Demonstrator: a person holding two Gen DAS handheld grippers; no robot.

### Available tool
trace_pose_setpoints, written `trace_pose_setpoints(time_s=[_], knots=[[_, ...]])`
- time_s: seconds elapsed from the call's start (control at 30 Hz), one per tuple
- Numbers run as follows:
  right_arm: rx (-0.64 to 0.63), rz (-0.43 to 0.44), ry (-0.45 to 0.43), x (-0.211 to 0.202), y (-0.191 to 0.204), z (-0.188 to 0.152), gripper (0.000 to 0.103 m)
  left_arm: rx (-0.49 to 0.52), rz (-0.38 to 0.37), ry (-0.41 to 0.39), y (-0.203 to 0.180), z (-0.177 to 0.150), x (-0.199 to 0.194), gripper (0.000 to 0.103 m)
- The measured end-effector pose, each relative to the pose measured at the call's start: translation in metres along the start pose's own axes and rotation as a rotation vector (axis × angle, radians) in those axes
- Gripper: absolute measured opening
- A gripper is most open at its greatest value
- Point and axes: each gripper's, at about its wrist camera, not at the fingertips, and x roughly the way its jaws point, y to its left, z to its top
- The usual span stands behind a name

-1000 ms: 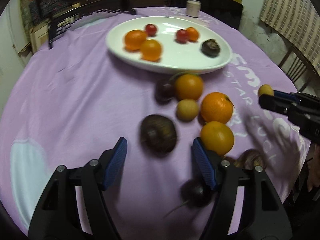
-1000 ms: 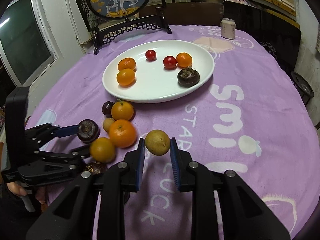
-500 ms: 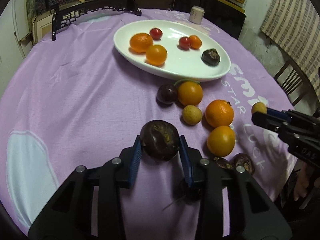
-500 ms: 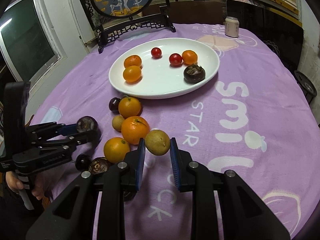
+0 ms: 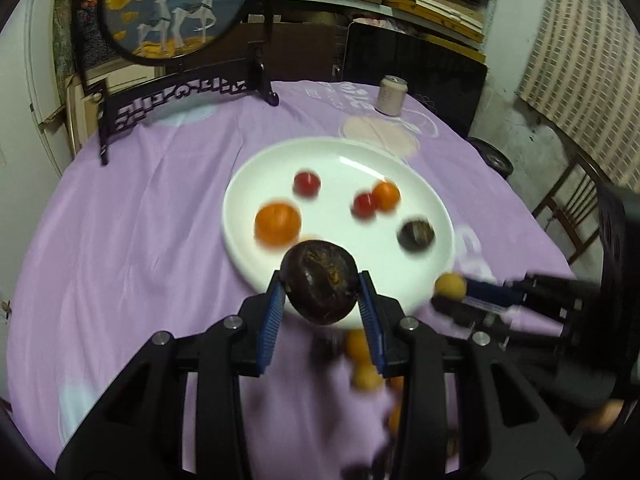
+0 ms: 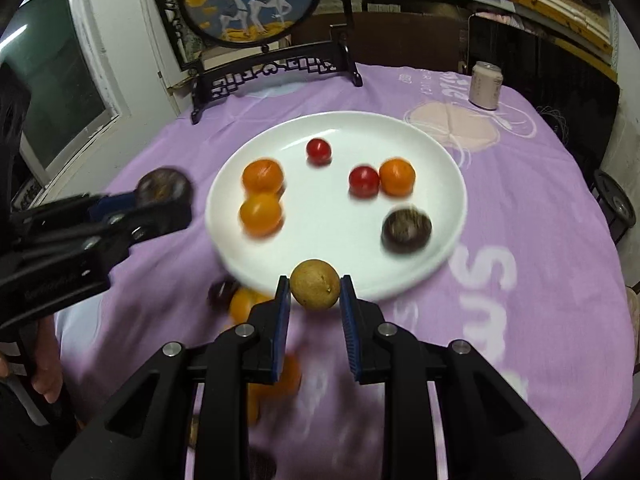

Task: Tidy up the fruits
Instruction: 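Release the purple fruit onto the plate while the right gripper releases the yellow fruit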

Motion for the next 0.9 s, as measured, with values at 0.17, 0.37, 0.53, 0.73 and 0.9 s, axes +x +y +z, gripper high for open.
trace_pose_setpoints(time_s=[0.17,0.37,0.53,0.73,0.9], knots=[[-0.015,-0.063,-0.023,0.025,-0.012,0.050,0.025,-0.050,-0.002,0.045,0.002,0.056,0.056,0.037],[0.044,-0.063,-0.006,0.055,-0.039,0.053,0.025,-0.091,-0.038,0.073,0.015,0.057,0.081,0.037],[0.041,-0.049,-0.003,0.059,-0.039,0.055,0.025,-0.070,-0.069,0.072,0.010,0.059,0.082,0.038],[-0.031,-0.152,-0.105,0.048,-0.029,0.049,0.052,-0.047,-0.060,0.044,0.006,0.055,0.077,0.051],[-0.016,-0.221,-0.180,0.032,-0.036,0.037,0.052,-0.085,-0.112,0.011,0.015,0.040,0.048,0.051]])
